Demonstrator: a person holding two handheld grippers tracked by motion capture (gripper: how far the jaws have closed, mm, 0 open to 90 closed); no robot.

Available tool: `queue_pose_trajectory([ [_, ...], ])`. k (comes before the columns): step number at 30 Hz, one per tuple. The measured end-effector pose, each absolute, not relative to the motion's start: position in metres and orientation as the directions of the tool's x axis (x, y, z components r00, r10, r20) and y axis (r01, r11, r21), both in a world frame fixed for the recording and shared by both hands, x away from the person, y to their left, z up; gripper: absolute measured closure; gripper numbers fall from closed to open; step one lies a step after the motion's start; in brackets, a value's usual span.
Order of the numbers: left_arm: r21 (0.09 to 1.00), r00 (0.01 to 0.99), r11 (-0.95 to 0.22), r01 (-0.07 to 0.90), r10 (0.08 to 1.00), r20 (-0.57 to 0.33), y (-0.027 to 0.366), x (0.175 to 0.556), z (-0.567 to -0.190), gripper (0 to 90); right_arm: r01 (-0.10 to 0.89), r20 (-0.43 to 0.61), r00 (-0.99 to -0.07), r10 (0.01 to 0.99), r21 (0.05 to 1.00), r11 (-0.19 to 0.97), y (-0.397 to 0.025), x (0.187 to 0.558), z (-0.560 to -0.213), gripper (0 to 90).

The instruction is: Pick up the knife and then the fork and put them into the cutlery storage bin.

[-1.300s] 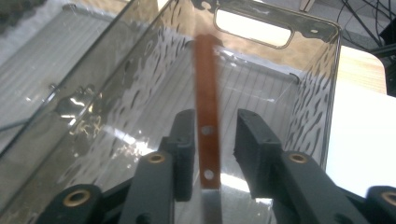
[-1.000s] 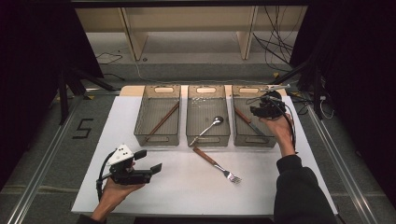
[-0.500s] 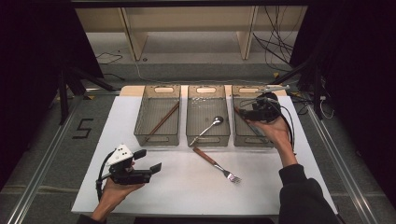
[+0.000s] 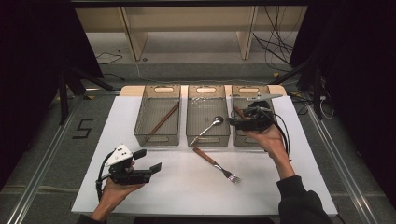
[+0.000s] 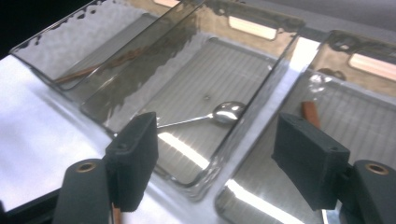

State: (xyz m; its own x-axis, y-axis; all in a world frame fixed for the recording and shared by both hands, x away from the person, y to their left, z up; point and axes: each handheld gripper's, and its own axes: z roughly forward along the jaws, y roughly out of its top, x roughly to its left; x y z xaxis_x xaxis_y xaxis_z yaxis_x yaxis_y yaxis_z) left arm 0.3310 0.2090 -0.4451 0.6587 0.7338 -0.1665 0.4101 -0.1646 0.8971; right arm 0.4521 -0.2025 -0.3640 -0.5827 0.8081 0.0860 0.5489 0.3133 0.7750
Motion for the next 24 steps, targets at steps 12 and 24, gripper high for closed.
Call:
queue_pose_trajectory([
  [12,0.903,0.657,-0.155,0.402,0.735,-0.166,0.209,0.330,-0.445,16.4,0.526,0.088,-0.615,0.783,0.786,0.325,-0.189,0.438,-0.368,27.4],
  [24,0.904,0.660,-0.155,0.398,0.733,-0.165,0.210,0.330,-0.444,16.4,0.513,0.083,-0.658,0.749,0.777,0.365,-0.172,0.422,-0.381,27.1],
])
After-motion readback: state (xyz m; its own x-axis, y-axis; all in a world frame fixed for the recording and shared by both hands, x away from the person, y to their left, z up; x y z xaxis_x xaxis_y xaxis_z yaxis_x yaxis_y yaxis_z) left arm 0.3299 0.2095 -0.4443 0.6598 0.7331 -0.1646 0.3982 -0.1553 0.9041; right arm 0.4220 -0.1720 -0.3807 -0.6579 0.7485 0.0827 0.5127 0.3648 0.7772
